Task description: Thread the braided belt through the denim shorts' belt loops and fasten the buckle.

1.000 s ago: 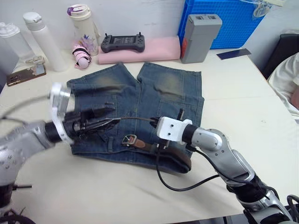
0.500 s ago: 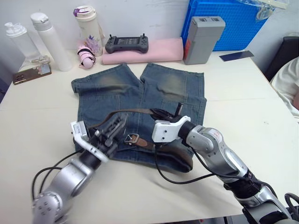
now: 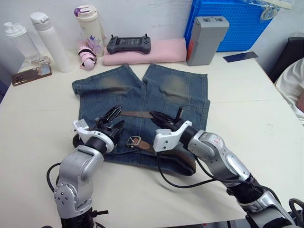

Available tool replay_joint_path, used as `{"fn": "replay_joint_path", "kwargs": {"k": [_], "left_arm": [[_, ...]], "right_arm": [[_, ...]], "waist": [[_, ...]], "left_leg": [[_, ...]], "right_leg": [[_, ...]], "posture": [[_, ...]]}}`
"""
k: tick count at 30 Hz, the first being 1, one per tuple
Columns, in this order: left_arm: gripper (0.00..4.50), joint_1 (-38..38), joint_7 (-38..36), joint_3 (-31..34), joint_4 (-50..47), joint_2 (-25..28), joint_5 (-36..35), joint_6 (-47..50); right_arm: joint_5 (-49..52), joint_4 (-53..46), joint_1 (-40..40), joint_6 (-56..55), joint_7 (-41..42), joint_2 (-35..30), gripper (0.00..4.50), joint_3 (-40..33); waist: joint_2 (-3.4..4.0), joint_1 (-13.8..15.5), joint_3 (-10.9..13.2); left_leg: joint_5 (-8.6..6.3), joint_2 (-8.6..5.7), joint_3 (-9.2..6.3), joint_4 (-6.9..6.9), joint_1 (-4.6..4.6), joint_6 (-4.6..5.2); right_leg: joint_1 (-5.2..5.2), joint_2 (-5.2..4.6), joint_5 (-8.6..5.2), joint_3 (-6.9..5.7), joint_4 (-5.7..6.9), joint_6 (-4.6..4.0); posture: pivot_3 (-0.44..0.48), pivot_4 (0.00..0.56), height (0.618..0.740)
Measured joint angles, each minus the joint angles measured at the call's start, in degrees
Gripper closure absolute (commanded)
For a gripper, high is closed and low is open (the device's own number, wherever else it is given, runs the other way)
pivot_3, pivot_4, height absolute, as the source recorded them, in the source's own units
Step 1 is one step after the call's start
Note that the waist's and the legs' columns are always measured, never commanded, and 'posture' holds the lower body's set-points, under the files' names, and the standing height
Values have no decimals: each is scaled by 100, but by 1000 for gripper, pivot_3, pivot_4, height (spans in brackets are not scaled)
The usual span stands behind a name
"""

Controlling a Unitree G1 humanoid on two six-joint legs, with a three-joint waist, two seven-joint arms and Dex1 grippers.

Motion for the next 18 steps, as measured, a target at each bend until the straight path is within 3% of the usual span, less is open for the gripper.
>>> {"fn": "replay_joint_path", "kwargs": {"k": [2, 4, 5, 6, 8, 9, 15, 17, 18], "left_arm": [[1694, 0, 1, 91, 11, -50, 0, 80], [2619, -11, 4, 213, 109, -152, 0, 97], [2812, -11, 9, 272, 160, -208, 0, 93], [3489, -12, 24, 310, 178, -241, 0, 94], [4258, -34, 57, 346, 177, -273, 0, 106], [4453, -48, 70, 363, 177, -294, -2, 115], [4453, -76, -62, 458, 184, -270, 0, 369], [4500, -144, -196, 513, 190, -270, 1, 431], [4500, -160, -250, 527, 193, -266, 0, 461]], "right_arm": [[-5, 0, 0, -31, 4, 21, 4500, -21], [-4, 0, 0, -53, 13, 65, 4500, -48], [-4, 0, 1, -56, 20, 87, 4500, -62], [-4, 0, 9, -59, 37, 100, 4500, -87], [-4, 0, 25, -62, 59, 114, 4500, -127], [-4, 0, 30, -63, 68, 121, 4500, -136], [-2, -1, 86, -75, 131, 168, 4500, -156], [17, -1, 98, -75, 174, 193, 3547, -167], [75, -1, 111, -70, 206, 213, 3417, -183]], "waist": [[0, 1, 0], [0, 3, 0], [0, 4, 0], [0, 4, 0], [0, 4, 0], [0, 5, 0], [0, 5, 0], [0, 7, 0], [0, 7, 0]], "left_leg": [[0, 6, 0, -1, 0, 0], [0, 9, 0, -2, 0, 0], [0, 11, 1, -2, -1, -1], [-1, 14, 1, -2, -2, -1], [-1, 16, 1, -3, -2, -2], [-1, 17, 1, -3, -2, -2], [-1, 19, 1, -4, -2, -3], [-1, 19, 1, -5, -2, -3], [-1, 19, 1, -5, -2, -3]], "right_leg": [[1, 6, 0, 3, -5, 0], [1, 13, 0, 4, -9, 0], [1, 16, 0, 4, -11, 0], [1, 19, 0, 5, -14, -1], [1, 21, 0, 6, -15, -1], [1, 21, 0, 6, -17, -1], [1, 26, 0, 8, -19, -2], [1, 26, 1, 8, -21, -2], [1, 26, 1, 9, -22, -2]], "posture": [[0, 150, 740], [0, 150, 740], [0, 150, 740], [0, 150, 740], [0, 150, 740], [0, 150, 740], [0, 150, 740], [0, 150, 740], [0, 150, 740]]}}
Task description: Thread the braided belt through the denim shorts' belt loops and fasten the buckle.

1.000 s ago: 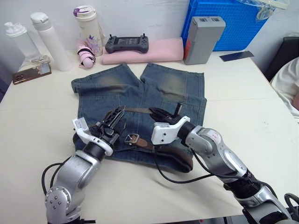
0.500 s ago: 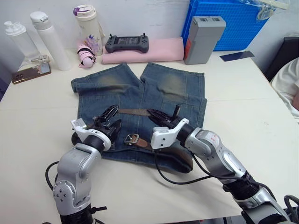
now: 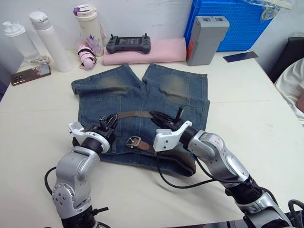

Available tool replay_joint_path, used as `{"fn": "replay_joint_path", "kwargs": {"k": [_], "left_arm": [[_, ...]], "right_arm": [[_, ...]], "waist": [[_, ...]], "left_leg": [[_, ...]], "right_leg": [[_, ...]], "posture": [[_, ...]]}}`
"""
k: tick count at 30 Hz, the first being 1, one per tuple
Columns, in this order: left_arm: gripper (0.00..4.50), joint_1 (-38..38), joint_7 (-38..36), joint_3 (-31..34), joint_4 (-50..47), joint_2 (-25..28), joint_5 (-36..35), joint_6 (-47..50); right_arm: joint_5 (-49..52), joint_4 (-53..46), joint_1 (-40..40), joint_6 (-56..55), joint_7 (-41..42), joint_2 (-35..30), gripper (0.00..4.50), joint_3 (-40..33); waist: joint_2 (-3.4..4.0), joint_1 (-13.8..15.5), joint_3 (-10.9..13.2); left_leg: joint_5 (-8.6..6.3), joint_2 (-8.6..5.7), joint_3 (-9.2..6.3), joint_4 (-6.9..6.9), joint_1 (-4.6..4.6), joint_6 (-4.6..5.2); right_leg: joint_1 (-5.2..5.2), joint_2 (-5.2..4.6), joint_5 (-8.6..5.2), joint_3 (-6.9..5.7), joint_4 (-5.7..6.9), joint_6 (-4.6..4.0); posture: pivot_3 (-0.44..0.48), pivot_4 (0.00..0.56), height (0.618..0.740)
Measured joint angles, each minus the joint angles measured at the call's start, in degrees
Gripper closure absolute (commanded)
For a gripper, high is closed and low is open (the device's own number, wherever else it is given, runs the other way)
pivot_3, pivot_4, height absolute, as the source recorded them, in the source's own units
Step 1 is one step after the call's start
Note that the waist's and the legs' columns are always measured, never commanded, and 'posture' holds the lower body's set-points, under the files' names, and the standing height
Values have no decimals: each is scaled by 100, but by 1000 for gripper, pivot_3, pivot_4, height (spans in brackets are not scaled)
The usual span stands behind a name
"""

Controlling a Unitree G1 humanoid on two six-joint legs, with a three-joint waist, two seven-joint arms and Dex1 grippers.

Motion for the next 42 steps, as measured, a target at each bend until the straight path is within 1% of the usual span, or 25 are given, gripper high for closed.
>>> {"fn": "replay_joint_path", "kwargs": {"k": [1, 3, 4, 5, 6, 7, 8, 9, 10, 12, 13, 15, 16, 19, 22, 26, 35, 42], "left_arm": [[4500, -11, -99, 25, 19, 20, 0, 62], [4500, -31, -281, 89, 41, 79, 0, 144], [4500, -49, -479, 186, 50, 184, 0, 231], [4500, -49, -663, 283, 72, 358, -1, 320], [4500, -48, -809, 370, 97, 497, -1, 393], [4500, -15, -1075, 497, 167, 755, -1, 552], [4500, 128, -1410, 634, 243, 1159, -2, 799], [4500, 273, -1709, 843, 341, 1461, -6, 1032], [4500, 511, -2173, 1233, 632, 2006, -9, 1395], [4500, 830, -2735, 1764, 1060, 2543, -1, 1779], [4500, 1181, -3218, 2021, 1379, 3033, 4, 2196], [4500, 1476, -3683, 2140, 1630, 3373, 4, 2595], [4500, 1596, -3959, 2182, 1815, 3489, 3, 2804], [4500, 1709, -4155, 2212, 2023, 3529, 4, 2933], [4500, 1790, -4154, 2211, 2054, 3536, 4, 2893], [4500, 1838, -4142, 2214, 2054, 3544, 4, 2708], [4500, 1972, -4134, 2278, 2032, 3674, 4, 2481], [4500, 2280, -4286, 2658, 2044, 3825, 4, 2537]], "right_arm": [[146, -4, 41, 16, 76, 48, 2923, -28], [481, -48, 195, 201, 229, 222, 2201, -119], [877, -130, 341, 507, 400, 413, 1626, -259], [1131, -223, 425, 720, 532, 507, 1371, -335], [1316, -290, 458, 862, 640, 524, 986, -386], [1582, -431, 514, 1091, 811, 522, 454, -521], [1870, -626, 595, 1315, 988, 507, 20, -692], [2141, -787, 663, 1509, 1154, 439, 20, -853], [2548, -1027, 793, 1827, 1423, 278, 20, -1104], [3090, -1224, 927, 2347, 1711, 165, 20, -1437], [3697, -1417, 976, 2915, 1916, 167, 20, -1705], [4410, -1667, 968, 3532, 2112, 172, 20, -1988], [4978, -1854, 925, 4033, 2235, 140, 20, -2163], [5632, -2071, 871, 4596, 2364, -22, 20, -2330], [6225, -2227, 874, 5118, 2418, -266, 20, -2486], [6627, -2274, 872, 5372, 2337, -431, 20, -2514], [7077, -2296, 867, 5476, 2099, -663, 20, -2539], [7193, -2295, 843, 5468, 2037, -791, 20, -2508]], "waist": [[0, 0, 0], [0, 0, 0], [0, 1, 0], [2, 1, 2], [5, -2, 3], [6, -7, 4], [6, -15, 4], [9, -15, 5], [13, -14, 8], [14, -10, 8], [17, -6, 10], [27, 2, 16], [30, 20, 18], [30, 48, 18], [30, 50, 18], [30, 35, 18], [30, -2, 19], [30, -1, 19]], "left_leg": [[0, 0, 0, -2, 0, 0], [0, 4, -2, -4, -2, -1], [0, 8, -4, -5, -4, -2], [0, 9, -4, -5, -5, -2], [0, 7, -4, -6, -4, -2], [0, 6, -3, -7, -4, -2], [0, 9, -3, -8, -4, -3], [0, 7, -4, -11, -1, -3], [-1, 10, -5, -14, -1, -5], [-2, 10, -4, -18, 0, -8], [-4, 9, -4, -19, 0, -12], [-5, 3, -7, -21, 0, -14], [-7, 1, -17, -21, -1, -17], [-11, 0, -28, -21, -2, -24], [-13, -1, -31, -23, -2, -27], [-13, -1, -29, -24, -1, -28], [-13, -1, -25, -23, 2, -28], [-13, 0, -24, -23, 1, -28]], "right_leg": [[0, 0, 0, 0, -1, 0], [0, 6, 0, 0, -6, 0], [-1, 11, 0, -1, -7, -1], [-2, 13, -1, -1, -6, -2], [-2, 12, -1, 1, -6, -2], [-3, 12, -1, 2, -6, -2], [-3, 17, -1, 1, -6, -2], [-5, 17, -2, 6, -5, -3], [-8, 23, -3, 5, -5, -6], [-9, 23, -4, 5, -5, -7], [-10, 22, -4, 5, -4, -7], [-10, 17, -3, 14, -3, -6], [-9, 17, -3, 24, -3, -5], [-8, 18, -3, 36, -4, -5], [-9, 19, -3, 40, -4, -5], [-9, 21, -3, 40, -5, -5], [-10, 21, -3, 44, -2, -5], [-10, 21, -3, 44, -3, -5]], "posture": [[0, 150, 740], [0, 150, 740], [0, 150, 740], [0, 150, 740], [0, 150, 740], [0, 150, 740], [0, 150, 740], [0, 150, 740], [0, 150, 740], [0, 150, 740], [0, 150, 740], [0, 150, 740], [0, 150, 740], [0, 150, 740], [0, 150, 740], [0, 150, 740], [0, 150, 740], [0, 150, 740]]}}
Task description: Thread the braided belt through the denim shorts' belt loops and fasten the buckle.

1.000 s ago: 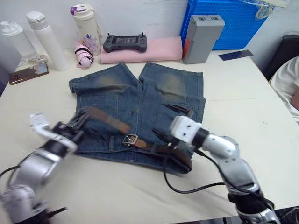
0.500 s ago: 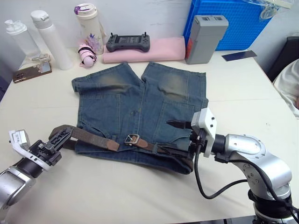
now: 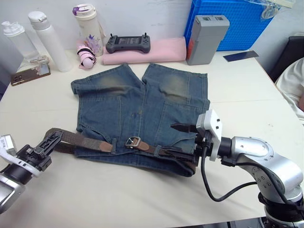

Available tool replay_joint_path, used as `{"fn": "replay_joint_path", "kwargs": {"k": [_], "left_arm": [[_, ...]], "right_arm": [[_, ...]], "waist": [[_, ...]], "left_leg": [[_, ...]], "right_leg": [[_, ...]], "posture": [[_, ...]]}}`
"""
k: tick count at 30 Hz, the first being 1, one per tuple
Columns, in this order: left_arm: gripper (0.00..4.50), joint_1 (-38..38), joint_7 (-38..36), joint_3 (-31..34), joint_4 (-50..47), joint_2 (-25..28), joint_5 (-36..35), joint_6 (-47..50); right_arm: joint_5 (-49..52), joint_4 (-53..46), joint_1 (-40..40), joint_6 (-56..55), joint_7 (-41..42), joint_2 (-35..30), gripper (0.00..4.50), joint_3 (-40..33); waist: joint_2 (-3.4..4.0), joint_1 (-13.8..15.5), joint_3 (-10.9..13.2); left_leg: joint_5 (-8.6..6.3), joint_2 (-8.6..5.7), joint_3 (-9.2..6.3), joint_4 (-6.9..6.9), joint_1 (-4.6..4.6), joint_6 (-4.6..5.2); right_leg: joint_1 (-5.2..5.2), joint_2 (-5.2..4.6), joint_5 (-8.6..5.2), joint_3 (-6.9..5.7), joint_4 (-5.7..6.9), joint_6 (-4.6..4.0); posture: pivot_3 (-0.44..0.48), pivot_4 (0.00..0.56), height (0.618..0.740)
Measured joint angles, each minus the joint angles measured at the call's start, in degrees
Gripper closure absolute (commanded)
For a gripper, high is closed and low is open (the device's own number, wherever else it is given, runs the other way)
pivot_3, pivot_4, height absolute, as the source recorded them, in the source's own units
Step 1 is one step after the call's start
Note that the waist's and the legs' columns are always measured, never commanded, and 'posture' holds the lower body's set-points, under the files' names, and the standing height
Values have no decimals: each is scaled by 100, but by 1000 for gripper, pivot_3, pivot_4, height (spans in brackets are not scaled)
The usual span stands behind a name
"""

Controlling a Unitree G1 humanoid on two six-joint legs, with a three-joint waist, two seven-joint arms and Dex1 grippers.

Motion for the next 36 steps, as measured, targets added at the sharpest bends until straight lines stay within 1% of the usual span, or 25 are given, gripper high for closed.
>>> {"fn": "replay_joint_path", "kwargs": {"k": [4, 10, 19, 29, 33, 36], "left_arm": [[4500, -26, -39, 220, 266, 13, 0, -33], [4500, -9, -116, 198, 287, 56, 0, -22], [4500, -148, 71, -338, -7, -469, 0, -374], [4500, -136, 261, -951, -313, -599, 25, -786], [4500, -169, 254, -1275, -439, -632, 262, -893], [4500, -120, 193, -1376, -492, -650, 395, -896]], "right_arm": [[54, 1, -15, -11, -21, -1, 20, 66], [76, 1, -51, -65, -88, -1, 20, 111], [178, -34, 40, -64, -133, -145, 20, 138], [240, -180, 190, -65, -215, -274, 20, 242], [241, -183, 214, -72, -245, -279, 20, 282], [241, -183, 217, -86, -268, -280, 20, 288]], "waist": [[0, -4, 0], [0, 1, 0], [-1, 2, 0], [-2, 9, 0], [-2, 10, 0], [-2, 4, 0]], "left_leg": [[0, 1, 2, 0, 0, -1], [-1, 0, 1, 0, 0, -1], [0, 0, 1, 0, -1, -1], [0, -1, 0, 0, -1, -1], [0, -2, 2, 0, -1, -1], [0, 0, 3, 0, -1, 0]], "right_leg": [[-1, 3, 0, -1, 0, 0], [-1, -1, 0, 0, 0, 0], [-1, -1, 0, 0, 1, 0], [0, -1, 1, 1, -1, 1], [0, -1, 1, 0, -1, 1], [0, 2, 1, 0, -2, 1]], "posture": [[0, 150, 740], [0, 150, 740], [0, 150, 740], [0, 150, 740], [0, 150, 740], [0, 150, 740]]}}
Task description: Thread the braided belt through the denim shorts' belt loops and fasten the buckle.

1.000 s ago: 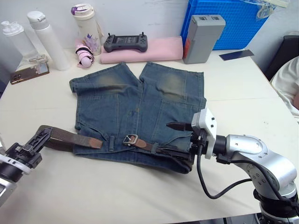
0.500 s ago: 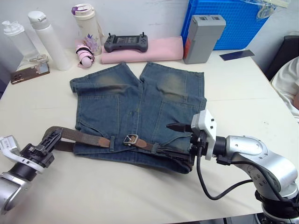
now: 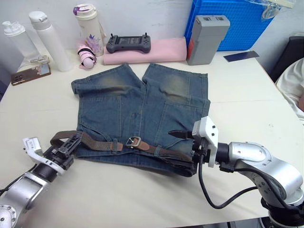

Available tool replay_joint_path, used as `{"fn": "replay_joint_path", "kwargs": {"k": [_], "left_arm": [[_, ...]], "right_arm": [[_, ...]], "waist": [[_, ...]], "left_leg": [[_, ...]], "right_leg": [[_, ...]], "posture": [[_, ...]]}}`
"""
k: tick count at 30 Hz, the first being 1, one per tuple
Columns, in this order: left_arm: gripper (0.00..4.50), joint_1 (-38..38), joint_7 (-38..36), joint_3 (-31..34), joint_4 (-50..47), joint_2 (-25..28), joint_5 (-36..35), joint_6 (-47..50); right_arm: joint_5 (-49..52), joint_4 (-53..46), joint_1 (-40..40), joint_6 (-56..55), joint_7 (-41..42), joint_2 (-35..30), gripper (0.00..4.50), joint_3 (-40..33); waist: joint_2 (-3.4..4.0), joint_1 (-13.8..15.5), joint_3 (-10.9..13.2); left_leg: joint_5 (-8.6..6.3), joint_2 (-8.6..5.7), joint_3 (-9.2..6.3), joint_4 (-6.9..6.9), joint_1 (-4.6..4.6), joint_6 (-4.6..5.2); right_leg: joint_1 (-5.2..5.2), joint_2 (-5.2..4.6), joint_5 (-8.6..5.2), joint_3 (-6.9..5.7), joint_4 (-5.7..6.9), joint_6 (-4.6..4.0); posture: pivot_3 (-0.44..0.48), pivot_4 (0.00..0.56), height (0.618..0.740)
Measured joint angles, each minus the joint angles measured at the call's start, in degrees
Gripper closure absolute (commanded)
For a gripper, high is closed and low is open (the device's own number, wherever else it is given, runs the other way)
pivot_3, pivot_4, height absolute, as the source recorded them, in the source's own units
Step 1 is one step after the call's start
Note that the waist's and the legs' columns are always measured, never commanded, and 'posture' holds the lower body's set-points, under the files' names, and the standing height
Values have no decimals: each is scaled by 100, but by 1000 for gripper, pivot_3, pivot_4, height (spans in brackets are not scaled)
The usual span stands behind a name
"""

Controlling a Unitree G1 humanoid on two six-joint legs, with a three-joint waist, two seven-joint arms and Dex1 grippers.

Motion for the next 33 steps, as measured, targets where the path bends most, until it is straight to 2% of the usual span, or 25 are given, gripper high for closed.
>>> {"fn": "replay_joint_path", "kwargs": {"k": [6, 15, 18, 22, 26, 33], "left_arm": [[4500, -215, -613, -308, 101, 317, 674, 197], [4500, -1343, -2610, -855, 1179, 1414, 2455, 676], [4500, -1586, -3227, -967, 1395, 1601, 2949, 748], [4500, -1754, -3720, -1035, 1603, 1584, 3333, 880], [4500, -1781, -3887, -1003, 1685, 1519, 3554, 934], [4500, -1450, -3967, -433, 2151, 1426, 3993, 916]], "right_arm": [[-10, -1, -1, -26, -50, -2, 20, 32], [-88, -3, -28, -163, -60, -31, 20, 222], [-105, -3, -28, -184, -59, -38, 20, 235], [-151, -3, -26, -229, -59, -60, 20, 241], [-152, -3, 9, -261, -75, -76, 20, 241], [-148, -3, 49, -264, -173, -76, 20, 241]], "waist": [[0, 23, 0], [1, 25, 1], [2, 8, 1], [2, 3, 1], [2, 4, 1], [2, -5, 2]], "left_leg": [[0, -2, 4, 1, 0, 0], [0, -3, 26, -5, -1, -1], [0, -2, 31, -9, -2, -1], [1, 2, 28, -12, -2, -2], [1, 2, 19, -11, -1, -2], [1, 4, 19, -10, -1, -2]], "right_leg": [[0, 1, 0, -2, 1, 0], [-4, 8, 0, -6, 0, 0], [-6, 8, 0, -9, -2, 1], [-9, 7, 0, -10, -1, 1], [-9, 4, 0, -8, 0, 2], [-15, 0, 0, -7, 7, 2]], "posture": [[0, 150, 740], [0, 150, 740], [0, 150, 740], [0, 150, 740], [0, 150, 740], [0, 150, 740]]}}
